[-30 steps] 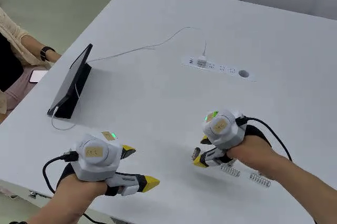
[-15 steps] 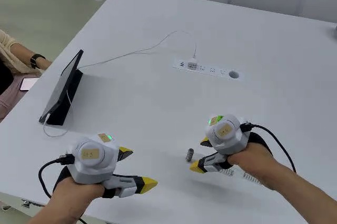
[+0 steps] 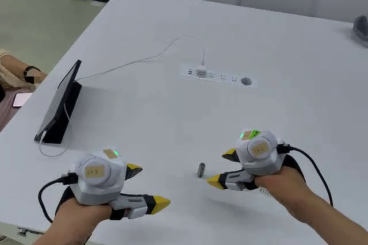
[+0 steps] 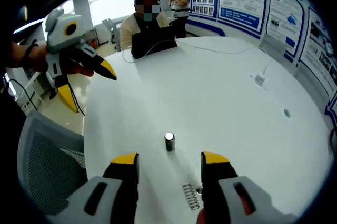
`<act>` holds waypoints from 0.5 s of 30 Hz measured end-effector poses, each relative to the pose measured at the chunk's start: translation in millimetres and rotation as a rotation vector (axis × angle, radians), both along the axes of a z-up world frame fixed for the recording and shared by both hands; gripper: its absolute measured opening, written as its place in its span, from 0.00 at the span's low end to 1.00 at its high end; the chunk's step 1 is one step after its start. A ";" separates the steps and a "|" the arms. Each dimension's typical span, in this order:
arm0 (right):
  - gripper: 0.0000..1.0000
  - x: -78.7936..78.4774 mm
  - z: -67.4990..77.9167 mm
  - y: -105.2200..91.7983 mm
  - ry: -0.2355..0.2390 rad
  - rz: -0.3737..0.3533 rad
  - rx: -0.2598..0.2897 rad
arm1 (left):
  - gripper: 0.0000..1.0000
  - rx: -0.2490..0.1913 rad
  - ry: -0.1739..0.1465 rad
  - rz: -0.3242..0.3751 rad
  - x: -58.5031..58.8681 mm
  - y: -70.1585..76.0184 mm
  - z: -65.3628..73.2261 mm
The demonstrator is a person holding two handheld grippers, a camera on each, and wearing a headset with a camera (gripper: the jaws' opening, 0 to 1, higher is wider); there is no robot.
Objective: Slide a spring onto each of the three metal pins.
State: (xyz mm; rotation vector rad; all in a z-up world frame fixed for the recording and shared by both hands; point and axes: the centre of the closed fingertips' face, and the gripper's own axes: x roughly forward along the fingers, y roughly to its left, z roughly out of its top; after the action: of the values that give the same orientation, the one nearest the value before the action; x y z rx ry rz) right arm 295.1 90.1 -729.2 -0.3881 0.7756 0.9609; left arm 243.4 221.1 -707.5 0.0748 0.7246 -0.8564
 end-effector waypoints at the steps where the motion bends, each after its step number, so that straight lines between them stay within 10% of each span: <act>1: 0.50 -1.4 0.8 -1.3 0.001 -0.013 0.012 | 0.65 0.000 0.000 -0.002 -0.2 -1.3 -0.1; 15: 0.53 -21.0 -0.7 -41.0 0.011 -0.167 0.092 | 0.66 0.001 0.004 -0.044 0.8 -19.8 -0.4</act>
State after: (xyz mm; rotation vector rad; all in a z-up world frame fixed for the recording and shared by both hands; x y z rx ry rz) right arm 274.1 49.1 -729.9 -0.2341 0.7584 0.8394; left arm 244.2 201.3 -707.9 0.0904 0.7299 -0.8982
